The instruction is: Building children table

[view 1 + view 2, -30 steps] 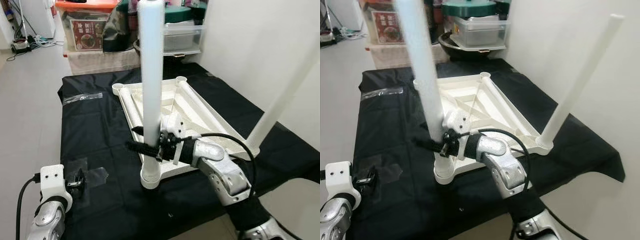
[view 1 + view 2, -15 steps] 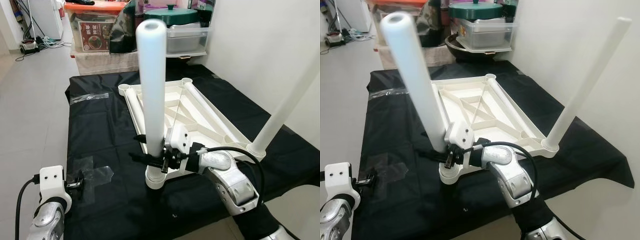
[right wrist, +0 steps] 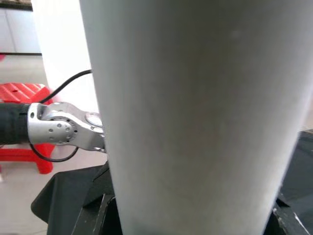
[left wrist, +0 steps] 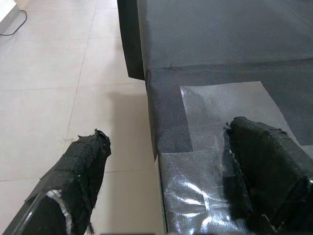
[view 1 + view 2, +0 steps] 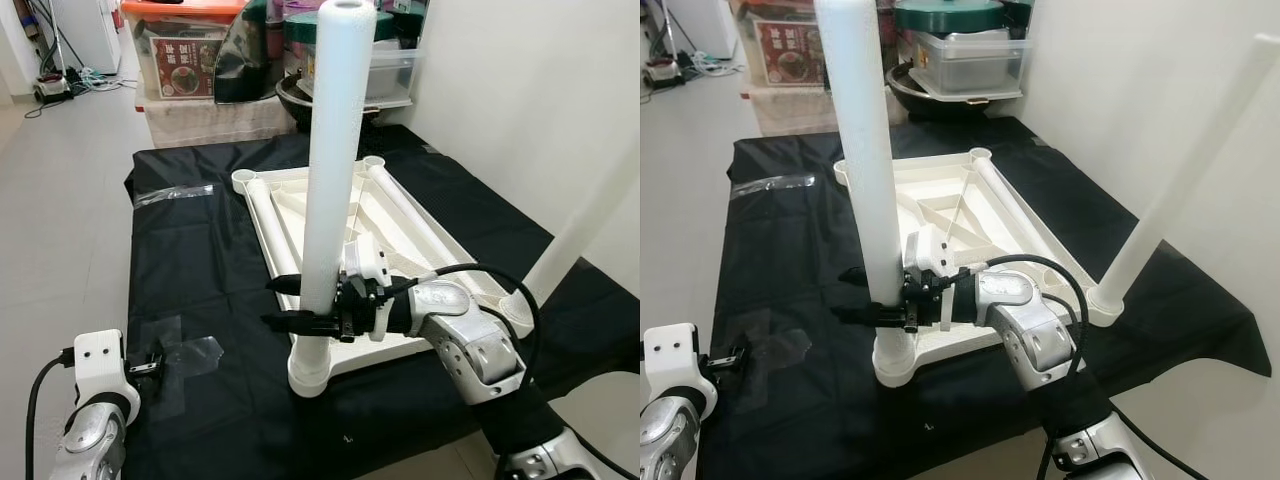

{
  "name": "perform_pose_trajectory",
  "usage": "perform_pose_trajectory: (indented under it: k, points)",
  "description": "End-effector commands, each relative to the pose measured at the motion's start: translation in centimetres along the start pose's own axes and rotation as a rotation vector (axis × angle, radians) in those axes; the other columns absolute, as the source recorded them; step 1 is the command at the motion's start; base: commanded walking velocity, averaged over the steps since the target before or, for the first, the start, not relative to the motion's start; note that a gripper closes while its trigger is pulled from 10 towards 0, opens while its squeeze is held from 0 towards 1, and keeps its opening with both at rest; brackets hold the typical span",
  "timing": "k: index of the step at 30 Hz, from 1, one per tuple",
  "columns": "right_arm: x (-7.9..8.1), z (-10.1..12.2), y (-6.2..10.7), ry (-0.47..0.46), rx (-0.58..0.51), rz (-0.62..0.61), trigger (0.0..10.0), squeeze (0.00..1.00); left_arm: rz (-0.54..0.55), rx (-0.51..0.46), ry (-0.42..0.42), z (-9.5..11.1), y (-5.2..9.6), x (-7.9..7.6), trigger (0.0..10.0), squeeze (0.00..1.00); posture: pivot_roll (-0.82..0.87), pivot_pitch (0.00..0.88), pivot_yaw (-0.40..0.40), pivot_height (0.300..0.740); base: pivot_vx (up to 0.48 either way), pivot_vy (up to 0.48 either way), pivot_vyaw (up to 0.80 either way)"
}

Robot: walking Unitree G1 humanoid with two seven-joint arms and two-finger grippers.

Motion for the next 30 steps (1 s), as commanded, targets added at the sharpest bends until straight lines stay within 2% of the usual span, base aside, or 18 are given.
perform_pose_trajectory:
  k: [1, 13, 14, 15, 16, 17, 18, 19, 21, 22, 23, 24, 25, 26, 27, 28, 29, 30]
  points:
    - [1.5, -2.1, -0.6, -0.1, 0.02, 0.105, 0.0, 0.0, 0.018, 0.048, -0.015, -0.9, 0.2, 0.7, 10.0, 0.0, 0.05, 0.0, -0.09, 0.74, 0.0, 0.0, 0.0]
    - [1.8, -2.9, -0.4, -0.036, 0.075, 0.147, 0.0, 0.0, 0.025, 0.056, -0.017, -1.2, 0.5, 0.8, 10.0, 0.0, 0.05, 0.0, -0.092, 0.74, 0.0, 0.0, 0.0]
    - [1.4, -3.4, -0.6, -0.038, 0.116, 0.084, 0.0, 0.0, 0.027, 0.056, -0.016, -1.2, 0.5, 0.9, 10.0, 0.0, 0.05, 0.0, -0.093, 0.74, 0.0, 0.0, 0.0]
    - [1.4, -3.4, -0.6, -0.038, 0.116, 0.084, 0.0, 0.0, 0.027, 0.056, -0.016, -1.2, 0.5, 0.9, 10.0, 0.0, 0.05, 0.0, -0.093, 0.74, 0.0, 0.0, 0.0]
    - [0.9, -4.0, -0.7, -0.07, 0.146, -0.012, 0.0, 0.0, 0.03, 0.055, -0.015, -1.2, 0.5, 1.0, 10.0, 0.0, 0.05, 0.0, -0.096, 0.74, 0.0, 0.0, 0.0]
    - [0.9, -4.0, -0.7, -0.07, 0.146, -0.012, 0.0, 0.0, 0.03, 0.055, -0.015, -1.2, 0.5, 1.0, 10.0, 0.0, 0.05, 0.0, -0.096, 0.74, 0.0, 0.0, 0.0]
    - [-0.1, -4.8, -0.7, -0.117, 0.183, -0.165, 0.0, 0.0, 0.034, 0.055, -0.014, -1.2, 0.6, 1.1, 10.0, 0.0, 0.05, 0.0, -0.099, 0.74, 0.0, 0.0, 0.0]
    - [-0.7, -5.5, -0.6, -0.151, 0.21, -0.266, 0.0, 0.0, 0.036, 0.055, -0.013, -1.3, 0.7, 1.1, 10.0, 0.0, 0.05, 0.0, -0.099, 0.74, 0.0, 0.0, 0.0]
    - [-0.7, -5.5, -0.6, -0.151, 0.21, -0.266, 0.0, 0.0, 0.036, 0.055, -0.013, -1.3, 0.7, 1.1, 10.0, 0.0, 0.05, 0.0, -0.099, 0.74, 0.0, 0.0, 0.0]
    - [-1.7, -6.5, 0.1, -0.192, 0.262, -0.425, 0.0, 0.0, 0.039, 0.055, -0.013, -1.3, 0.7, 1.2, 10.0, 0.0, 0.05, 0.0, -0.099, 0.74, 0.0, 0.0, 0.0]
    - [-2.9, -7.6, 1.8, -0.252, 0.3, -0.632, 0.0, 0.0, 0.043, 0.056, -0.015, -1.4, 0.9, 1.3, 10.0, 0.0, 0.05, 0.0, -0.104, 0.74, 0.0, 0.0, 0.0]
    - [-3.9, -8.7, 4.4, -0.317, 0.332, -0.874, 0.0, 0.0, 0.05, 0.057, -0.014, -1.5, 1.0, 1.5, 10.0, 0.0, 0.05, 0.0, -0.104, 0.74, 0.0, 0.0, 0.0]
    - [-3.9, -8.7, 4.4, -0.317, 0.332, -0.874, 0.0, 0.0, 0.05, 0.057, -0.014, -1.5, 1.0, 1.5, 10.0, 0.0, 0.05, 0.0, -0.104, 0.74, 0.0, 0.0, 0.0]
    - [-4.1, -9.7, 7.4, -0.353, 0.366, -1.105, 0.0, 0.0, 0.057, 0.059, -0.016, -1.5, 1.1, 1.8, 10.0, 0.0, 0.04, 0.0, -0.093, 0.74, 0.0, 0.0, 0.0]
    - [-4.1, -9.7, 7.4, -0.353, 0.366, -1.105, 0.0, 0.0, 0.057, 0.059, -0.016, -1.5, 1.1, 1.8, 10.0, 0.0, 0.04, 0.0, -0.093, 0.74, 0.0, 0.0, 0.0]
    - [-3.6, -10.0, 10.0, -0.333, 0.393, -1.282, 0.0, 0.0, 0.061, 0.061, -0.019, -1.6, 1.2, 2.0, 10.0, 0.0, 0.03, 0.0, -0.084, 0.74, 0.0, 0.0, 0.0]
    - [-3.1, -10.0, 11.5, -0.304, 0.412, -1.378, 0.0, 0.0, 0.063, 0.063, -0.022, -1.6, 1.3, 2.2, 10.0, 0.0, 0.03, 0.0, -0.084, 0.74, 0.0, 0.0, 0.0]
    - [-3.1, -10.0, 11.5, -0.304, 0.412, -1.378, 0.0, 0.0, 0.063, 0.063, -0.022, -1.6, 1.3, 2.2, 10.0, 0.0, 0.03, 0.0, -0.084, 0.74, 0.0, 0.0, 0.0]
Point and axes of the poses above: a point about 5 cm out from each wrist's last joint towards the gripper, its own y axis pointing back from the gripper into the wrist, its own z axis along the axis of the wrist's last joint, x = y × z, the point moved 1 cm from there along -y, pointing out of the wrist towards the gripper, and after that the axes turned 11 degrees about y, right-handed, at the moved point
